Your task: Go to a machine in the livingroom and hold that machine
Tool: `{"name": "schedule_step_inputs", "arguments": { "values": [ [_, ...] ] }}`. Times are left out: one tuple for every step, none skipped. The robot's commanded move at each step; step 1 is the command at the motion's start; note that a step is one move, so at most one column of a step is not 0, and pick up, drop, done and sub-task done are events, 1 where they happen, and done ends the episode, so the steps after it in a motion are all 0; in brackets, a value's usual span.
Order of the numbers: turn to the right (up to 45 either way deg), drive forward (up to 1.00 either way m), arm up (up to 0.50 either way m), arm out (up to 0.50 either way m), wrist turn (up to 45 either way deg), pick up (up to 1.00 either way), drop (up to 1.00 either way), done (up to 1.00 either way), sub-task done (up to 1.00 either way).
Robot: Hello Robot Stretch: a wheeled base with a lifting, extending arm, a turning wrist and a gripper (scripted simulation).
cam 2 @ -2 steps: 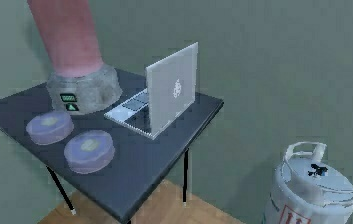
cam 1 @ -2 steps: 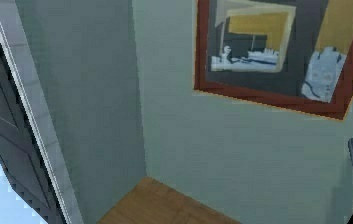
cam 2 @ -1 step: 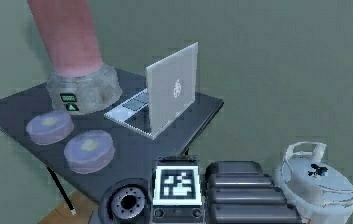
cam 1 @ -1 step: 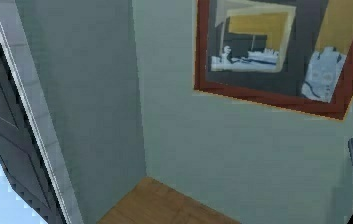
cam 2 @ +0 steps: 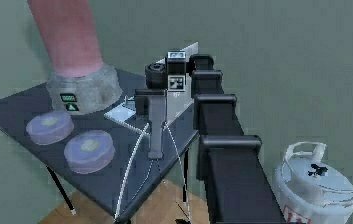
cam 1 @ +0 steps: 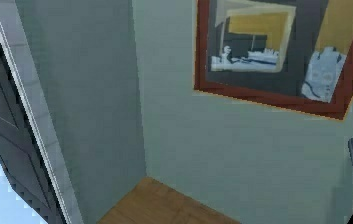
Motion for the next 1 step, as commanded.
{"name": "schedule_step_inputs", "arguments": {
  "values": [
    [0.0, 0.00, 0.00, 0.00, 45.0, 0.00, 0.00, 0.00, 0.00]
  ]
}}
